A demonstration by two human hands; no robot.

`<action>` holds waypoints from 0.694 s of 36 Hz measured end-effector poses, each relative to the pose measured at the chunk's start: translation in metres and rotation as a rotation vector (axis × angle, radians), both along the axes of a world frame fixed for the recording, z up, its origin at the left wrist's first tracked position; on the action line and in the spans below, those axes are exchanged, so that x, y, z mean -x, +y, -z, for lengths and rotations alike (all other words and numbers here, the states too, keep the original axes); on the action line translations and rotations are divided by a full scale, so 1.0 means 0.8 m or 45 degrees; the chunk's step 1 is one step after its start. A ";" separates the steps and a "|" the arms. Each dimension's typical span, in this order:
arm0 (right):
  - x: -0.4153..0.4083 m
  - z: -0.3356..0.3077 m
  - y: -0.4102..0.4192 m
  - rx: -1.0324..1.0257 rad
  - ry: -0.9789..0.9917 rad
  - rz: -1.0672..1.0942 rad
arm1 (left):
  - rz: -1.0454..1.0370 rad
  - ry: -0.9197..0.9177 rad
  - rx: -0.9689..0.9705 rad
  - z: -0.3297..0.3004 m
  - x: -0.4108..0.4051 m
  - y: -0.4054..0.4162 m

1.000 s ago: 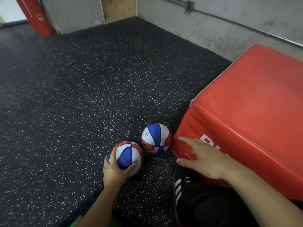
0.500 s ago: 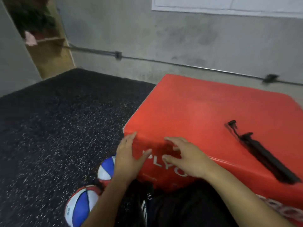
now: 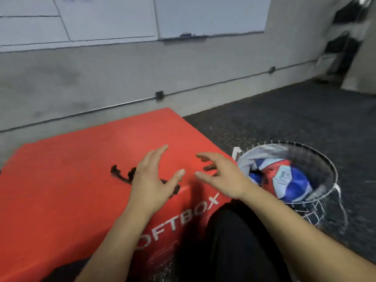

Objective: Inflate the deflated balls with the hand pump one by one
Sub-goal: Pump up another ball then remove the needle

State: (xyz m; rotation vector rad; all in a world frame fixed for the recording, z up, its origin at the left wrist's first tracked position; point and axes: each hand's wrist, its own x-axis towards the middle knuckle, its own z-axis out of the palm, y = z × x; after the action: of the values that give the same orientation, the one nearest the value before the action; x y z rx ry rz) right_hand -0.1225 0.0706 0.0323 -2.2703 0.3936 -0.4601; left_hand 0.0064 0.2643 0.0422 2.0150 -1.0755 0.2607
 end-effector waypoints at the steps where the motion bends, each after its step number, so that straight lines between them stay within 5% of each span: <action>1: 0.014 0.004 -0.018 -0.025 -0.010 0.051 | 0.046 -0.015 -0.006 -0.001 0.009 -0.024; 16: 0.162 0.109 -0.231 -0.057 0.080 0.814 | 0.485 0.076 -0.257 0.057 0.093 -0.263; 25: 0.175 0.194 -0.296 0.050 0.555 0.968 | 0.605 -0.084 -0.475 0.093 0.087 -0.291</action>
State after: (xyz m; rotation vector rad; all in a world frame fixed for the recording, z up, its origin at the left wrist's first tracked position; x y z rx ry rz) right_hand -0.2624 -0.1666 -0.1227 -2.1852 1.4997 -0.3303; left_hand -0.0633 0.0312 -0.0326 1.9981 -1.7033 -0.1339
